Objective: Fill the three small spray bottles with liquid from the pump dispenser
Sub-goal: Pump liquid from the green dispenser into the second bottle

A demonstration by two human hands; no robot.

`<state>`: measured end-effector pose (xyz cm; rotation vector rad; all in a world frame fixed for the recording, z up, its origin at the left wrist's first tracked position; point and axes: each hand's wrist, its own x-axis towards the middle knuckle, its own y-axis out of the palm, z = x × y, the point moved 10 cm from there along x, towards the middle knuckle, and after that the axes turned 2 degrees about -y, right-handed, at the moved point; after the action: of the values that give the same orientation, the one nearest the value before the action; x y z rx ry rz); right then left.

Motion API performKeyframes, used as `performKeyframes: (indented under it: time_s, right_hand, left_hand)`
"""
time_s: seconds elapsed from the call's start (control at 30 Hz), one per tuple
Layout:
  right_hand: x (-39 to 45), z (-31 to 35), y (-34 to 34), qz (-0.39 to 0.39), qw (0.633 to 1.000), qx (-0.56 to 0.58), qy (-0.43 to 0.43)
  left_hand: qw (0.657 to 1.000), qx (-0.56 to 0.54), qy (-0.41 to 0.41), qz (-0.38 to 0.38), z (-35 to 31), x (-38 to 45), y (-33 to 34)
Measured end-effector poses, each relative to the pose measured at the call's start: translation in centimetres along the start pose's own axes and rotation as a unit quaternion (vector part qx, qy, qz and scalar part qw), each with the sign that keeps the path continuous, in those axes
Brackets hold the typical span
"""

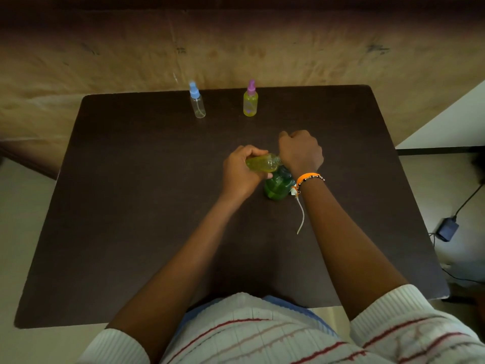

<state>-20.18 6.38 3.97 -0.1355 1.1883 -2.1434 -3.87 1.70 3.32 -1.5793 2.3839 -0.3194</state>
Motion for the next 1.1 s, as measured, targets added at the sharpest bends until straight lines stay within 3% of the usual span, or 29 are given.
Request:
performKeyframes:
  time_s: [0.2,0.4,0.83,1.1]
  right_hand:
    - [-0.2,0.2,-0.1,0.01,1.0,-0.005,-0.003]
    - [-0.2,1.0,0.9,0.078,0.995,-0.061,-0.014]
    - [-0.3,0.2,0.0,-0.004,1.0,-0.002,-0.014]
    - [-0.2,0.6,0.5,0.064,0.997,-0.046,-0.004]
  left_hand:
    - [1.0,-0.006,0.003,0.006,-0.2,0.0,-0.1]
    - [1.0,-0.022,0.004,0.009,-0.1,0.0,-0.4]
    - [1.0,-0.008,0.0,0.011,0.4,0.3,0.1]
    - [1.0,-0.015,0.004,0.009,0.1,0.2,-0.1]
